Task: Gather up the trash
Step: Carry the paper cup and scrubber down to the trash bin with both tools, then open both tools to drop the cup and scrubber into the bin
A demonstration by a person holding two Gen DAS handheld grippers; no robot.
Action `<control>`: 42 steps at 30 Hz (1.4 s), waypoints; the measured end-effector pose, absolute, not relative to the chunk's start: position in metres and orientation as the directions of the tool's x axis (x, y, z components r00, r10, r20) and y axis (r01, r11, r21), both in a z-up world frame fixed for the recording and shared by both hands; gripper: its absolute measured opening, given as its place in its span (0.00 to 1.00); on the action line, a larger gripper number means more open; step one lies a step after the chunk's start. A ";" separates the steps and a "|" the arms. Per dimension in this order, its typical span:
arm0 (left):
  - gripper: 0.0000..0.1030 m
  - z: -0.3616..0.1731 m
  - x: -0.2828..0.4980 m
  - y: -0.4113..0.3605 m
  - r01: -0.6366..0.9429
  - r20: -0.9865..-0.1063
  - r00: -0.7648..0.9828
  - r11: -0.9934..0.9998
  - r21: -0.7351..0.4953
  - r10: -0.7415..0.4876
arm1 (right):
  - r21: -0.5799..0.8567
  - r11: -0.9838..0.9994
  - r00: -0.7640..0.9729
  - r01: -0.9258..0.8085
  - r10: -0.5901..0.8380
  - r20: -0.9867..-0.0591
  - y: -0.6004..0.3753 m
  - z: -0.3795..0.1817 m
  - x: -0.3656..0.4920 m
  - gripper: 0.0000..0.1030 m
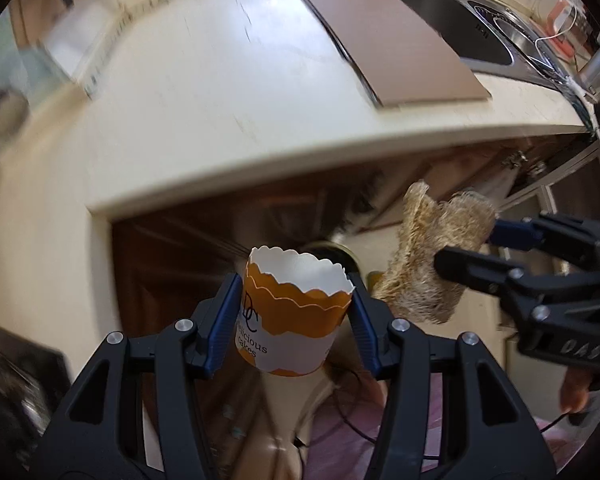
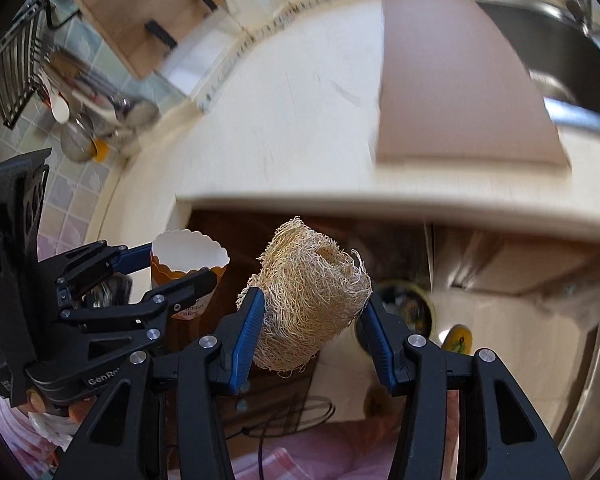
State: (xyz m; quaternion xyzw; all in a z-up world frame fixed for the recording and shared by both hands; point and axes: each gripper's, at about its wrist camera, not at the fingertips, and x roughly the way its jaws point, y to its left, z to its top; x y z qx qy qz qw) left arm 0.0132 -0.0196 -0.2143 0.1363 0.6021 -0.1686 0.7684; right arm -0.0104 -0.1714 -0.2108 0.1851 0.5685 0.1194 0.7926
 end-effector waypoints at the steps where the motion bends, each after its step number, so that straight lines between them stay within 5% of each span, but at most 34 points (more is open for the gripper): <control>1: 0.48 -0.221 0.010 -0.018 0.414 -0.972 0.207 0.910 -0.011 -0.106 | 0.415 0.909 0.316 0.022 0.388 -0.866 -0.170 -0.218 -0.020 0.48; 9: 0.48 -0.315 -0.013 -0.012 0.330 -0.981 0.139 0.940 -0.081 -0.133 | 0.353 0.934 0.242 0.045 0.333 -0.911 -0.161 -0.307 -0.064 0.48; 29: 0.53 -0.627 0.027 0.009 0.231 -0.991 0.054 0.967 -0.106 -0.121 | 0.266 0.960 0.036 0.089 0.264 -0.964 -0.155 -0.641 -0.038 0.51; 34: 0.66 -0.659 0.031 0.016 0.221 -0.989 0.028 0.966 -0.132 -0.142 | 0.241 0.969 0.002 0.057 0.242 -0.970 -0.152 -0.676 -0.003 0.55; 42: 0.67 -0.681 0.032 0.028 0.177 -0.991 0.010 0.975 -0.132 -0.136 | 0.250 0.967 -0.002 0.049 0.251 -0.968 -0.157 -0.686 0.003 0.66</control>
